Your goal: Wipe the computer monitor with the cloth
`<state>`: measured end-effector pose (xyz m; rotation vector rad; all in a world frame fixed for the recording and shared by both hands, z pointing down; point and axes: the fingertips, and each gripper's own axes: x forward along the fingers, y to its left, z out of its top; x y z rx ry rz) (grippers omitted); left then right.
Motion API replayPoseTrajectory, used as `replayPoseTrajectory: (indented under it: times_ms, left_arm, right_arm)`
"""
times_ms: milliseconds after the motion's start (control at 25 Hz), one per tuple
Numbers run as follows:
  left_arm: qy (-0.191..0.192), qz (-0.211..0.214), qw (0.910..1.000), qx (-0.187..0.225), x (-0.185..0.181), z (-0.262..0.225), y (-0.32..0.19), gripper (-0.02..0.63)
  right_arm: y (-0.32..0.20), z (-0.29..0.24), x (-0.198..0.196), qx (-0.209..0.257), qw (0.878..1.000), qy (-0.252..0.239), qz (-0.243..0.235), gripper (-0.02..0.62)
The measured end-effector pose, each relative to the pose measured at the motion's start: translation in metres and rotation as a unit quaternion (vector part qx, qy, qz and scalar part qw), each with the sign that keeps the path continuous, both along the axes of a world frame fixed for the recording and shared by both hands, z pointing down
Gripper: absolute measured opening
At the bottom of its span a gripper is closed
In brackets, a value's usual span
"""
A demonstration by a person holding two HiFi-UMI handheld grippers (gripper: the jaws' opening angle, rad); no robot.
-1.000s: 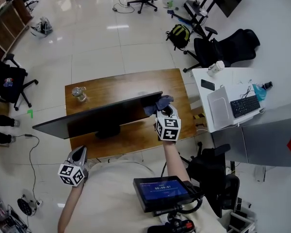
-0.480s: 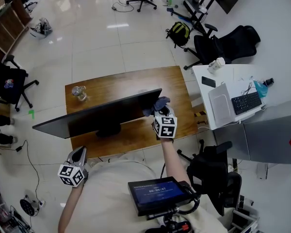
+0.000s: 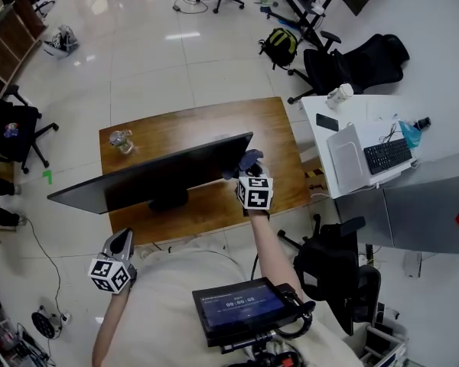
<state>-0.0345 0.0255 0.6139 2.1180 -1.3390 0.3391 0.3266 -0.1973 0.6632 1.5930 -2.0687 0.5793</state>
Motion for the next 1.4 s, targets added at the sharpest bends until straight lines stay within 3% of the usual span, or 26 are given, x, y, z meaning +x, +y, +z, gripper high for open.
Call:
replayPoseTrajectory:
  times_ms: [560, 1040, 1400]
  left_arm:
    - [0.004, -0.014, 0.9999, -0.001, -0.008, -0.001, 0.002, 0.000]
    - [0.003, -0.012, 0.9999, -0.004, -0.001, 0.003, 0.000, 0.000]
    - [0.002, -0.017, 0.9998, -0.008, 0.004, 0.006, 0.001, 0.000]
  right_arm:
    - [0.007, 0.050, 0.001, -0.043, 0.999, -0.016, 0.016, 0.084]
    - [0.015, 0.106, 0.005, -0.062, 0.998, -0.009, -0.011, 0.086]
    - [0.022, 0.149, 0.005, -0.090, 0.996, -0.011, -0.004, 0.086]
